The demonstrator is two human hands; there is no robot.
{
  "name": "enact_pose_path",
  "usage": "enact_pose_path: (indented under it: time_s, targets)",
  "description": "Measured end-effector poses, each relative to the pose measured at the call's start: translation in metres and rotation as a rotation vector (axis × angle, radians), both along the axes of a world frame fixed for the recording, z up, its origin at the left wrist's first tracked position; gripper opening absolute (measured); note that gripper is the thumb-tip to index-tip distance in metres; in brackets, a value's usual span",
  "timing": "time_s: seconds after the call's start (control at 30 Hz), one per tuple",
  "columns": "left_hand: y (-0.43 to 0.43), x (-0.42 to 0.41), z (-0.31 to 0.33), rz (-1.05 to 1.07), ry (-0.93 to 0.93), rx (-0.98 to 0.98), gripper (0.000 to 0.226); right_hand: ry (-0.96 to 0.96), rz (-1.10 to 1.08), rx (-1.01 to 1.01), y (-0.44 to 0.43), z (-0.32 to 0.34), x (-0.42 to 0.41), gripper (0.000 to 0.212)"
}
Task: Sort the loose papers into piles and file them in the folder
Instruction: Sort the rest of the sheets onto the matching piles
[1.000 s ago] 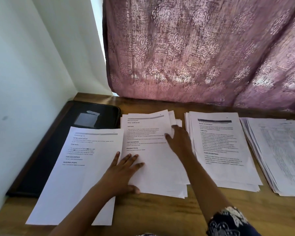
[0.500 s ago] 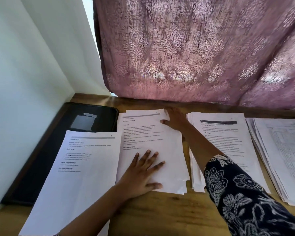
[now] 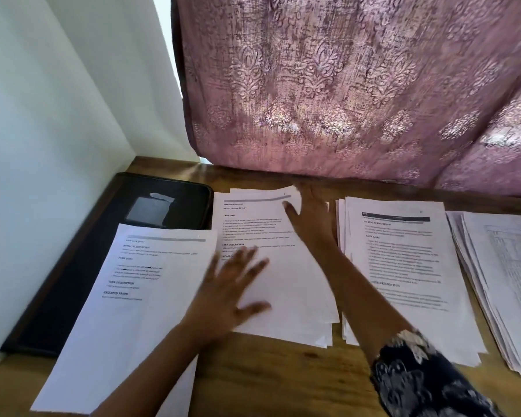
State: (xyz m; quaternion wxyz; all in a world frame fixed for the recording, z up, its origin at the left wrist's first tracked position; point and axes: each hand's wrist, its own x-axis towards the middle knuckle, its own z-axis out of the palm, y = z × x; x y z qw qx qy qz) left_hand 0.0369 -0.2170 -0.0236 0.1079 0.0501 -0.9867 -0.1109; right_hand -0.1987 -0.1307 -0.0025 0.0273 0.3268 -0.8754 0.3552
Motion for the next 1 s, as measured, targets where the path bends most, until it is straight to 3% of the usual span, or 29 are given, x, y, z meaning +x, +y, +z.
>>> enact_pose_path:
  time_s: [0.07, 0.17, 0.3, 0.4, 0.5, 0.63, 0.73, 0.9, 1.0]
  targets:
    - [-0.035, 0.017, 0.013, 0.318, 0.085, 0.048, 0.064, -0.298, 0.052, -0.030, -0.005, 0.011, 0.050, 0.027]
    - [-0.087, 0.054, 0.018, 0.702, 0.056, 0.006, 0.063, -0.730, 0.134, 0.046, -0.010, 0.006, 0.112, 0.017]
    - [-0.102, 0.087, 0.003, 0.879, -0.224, 0.074, 0.072, -0.940, 0.120, 0.030, -0.021, -0.003, 0.162, 0.016]
    - [-0.083, 0.086, -0.005, 0.835, -0.264, 0.120, 0.077, -0.937, 0.108, 0.052, -0.029, 0.001, 0.172, 0.016]
    - [-0.054, 0.080, -0.002, 0.780, -0.249, 0.220, 0.072, -0.802, 0.070, 0.114, -0.014, 0.009, 0.164, 0.018]
    - [-0.008, 0.065, 0.001, 0.585, -0.271, 0.195, 0.095, -0.604, -0.033, 0.248, 0.039, 0.015, 0.137, 0.025]
    - [0.008, 0.029, 0.000, 0.397, -0.230, 0.148, 0.087, -0.590, -0.097, 0.330, 0.069, 0.013, 0.122, 0.023]
    - [0.013, -0.046, -0.006, 0.287, -0.225, 0.056, 0.069, -0.545, -0.132, 0.483, 0.092, 0.008, 0.120, 0.032]
    - [0.012, -0.067, -0.013, 0.247, -0.281, 0.010, 0.067, -0.418, -0.241, 0.377, 0.092, 0.012, 0.118, 0.039]
